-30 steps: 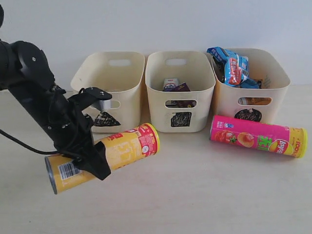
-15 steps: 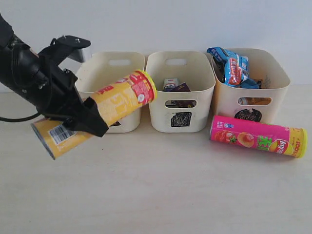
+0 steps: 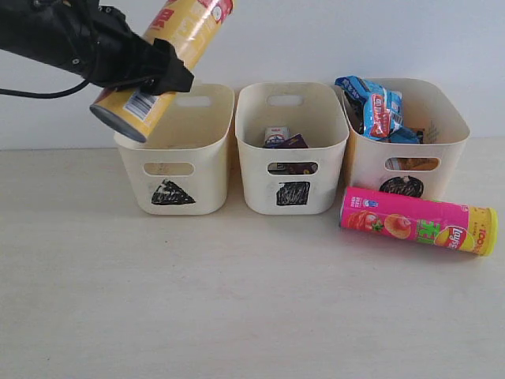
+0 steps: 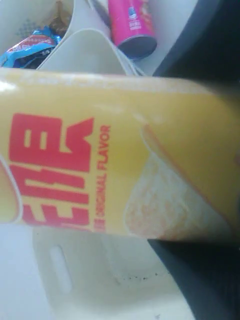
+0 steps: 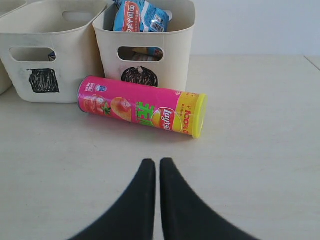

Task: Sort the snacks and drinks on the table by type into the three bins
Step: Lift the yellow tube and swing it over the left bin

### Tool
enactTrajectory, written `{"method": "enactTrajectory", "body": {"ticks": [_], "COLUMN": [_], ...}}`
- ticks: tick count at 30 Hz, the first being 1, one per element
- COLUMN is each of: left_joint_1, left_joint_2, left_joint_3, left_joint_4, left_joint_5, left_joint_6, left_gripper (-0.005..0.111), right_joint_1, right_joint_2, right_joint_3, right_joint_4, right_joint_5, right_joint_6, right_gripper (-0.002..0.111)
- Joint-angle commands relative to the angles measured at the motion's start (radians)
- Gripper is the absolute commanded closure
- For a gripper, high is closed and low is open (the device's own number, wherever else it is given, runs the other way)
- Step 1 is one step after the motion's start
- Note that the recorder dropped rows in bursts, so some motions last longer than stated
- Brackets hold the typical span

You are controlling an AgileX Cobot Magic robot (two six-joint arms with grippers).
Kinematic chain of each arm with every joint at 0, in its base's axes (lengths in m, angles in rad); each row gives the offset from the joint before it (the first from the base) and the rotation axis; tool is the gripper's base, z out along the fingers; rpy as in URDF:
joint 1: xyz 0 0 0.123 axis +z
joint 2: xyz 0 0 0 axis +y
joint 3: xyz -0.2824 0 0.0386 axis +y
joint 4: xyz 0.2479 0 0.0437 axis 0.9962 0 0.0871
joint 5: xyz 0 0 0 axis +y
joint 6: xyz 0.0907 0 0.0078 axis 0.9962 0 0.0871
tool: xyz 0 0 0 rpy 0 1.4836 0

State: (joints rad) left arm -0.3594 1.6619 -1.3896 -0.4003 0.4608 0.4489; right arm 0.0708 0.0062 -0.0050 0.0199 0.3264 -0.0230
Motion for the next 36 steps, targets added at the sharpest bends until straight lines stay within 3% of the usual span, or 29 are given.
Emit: {"method": "enactTrajectory", "body": {"ticks": [1, 10, 15, 26, 27, 32, 36], "left_joint_1": [0.0, 0.083, 0.087, 0.095, 0.095, 0.095, 0.095], "left_joint_2": [0.097, 0.329, 0.451, 0.592, 0.595, 0.598, 0.612], "left_joint_3": [-0.108, -0.354, -0.451, -0.546, -0.546, -0.546, -0.546], "left_joint_4": [0.027, 0.031, 0.054, 0.068, 0.063, 0.041, 0.041], "left_joint_5": [-0.038, -0.013, -0.027, -0.046, -0.046, -0.035, -0.027], "left_joint_6": [-0.063, -0.216, -0.216, -0.241, -0.246, -0.254, -0.269], "left_gripper": [0.103, 0.103, 0.103, 0.103, 0.101, 0.065, 0.048], "right_joint_1": [-0.002, -0.002, -0.002, -0.002, -0.002, -0.002, -0.002], "right_joint_2": [-0.006, -0.006, -0.006, -0.006, -0.006, -0.006, -0.006], "right_joint_3": [0.005, 0.005, 0.005, 0.005, 0.005, 0.005, 0.005], "right_joint_4": [-0.003, -0.003, -0.003, -0.003, -0.003, -0.003, -0.003], "right_joint_5": [-0.004, -0.004, -0.004, -0.02, -0.018, -0.016, -0.016], "right_joint_6": [0.002, 0.002, 0.002, 0.002, 0.002, 0.002, 0.002], "right_gripper": [0.108, 0.108, 0.108, 0.108, 0.108, 0.108, 0.108]}}
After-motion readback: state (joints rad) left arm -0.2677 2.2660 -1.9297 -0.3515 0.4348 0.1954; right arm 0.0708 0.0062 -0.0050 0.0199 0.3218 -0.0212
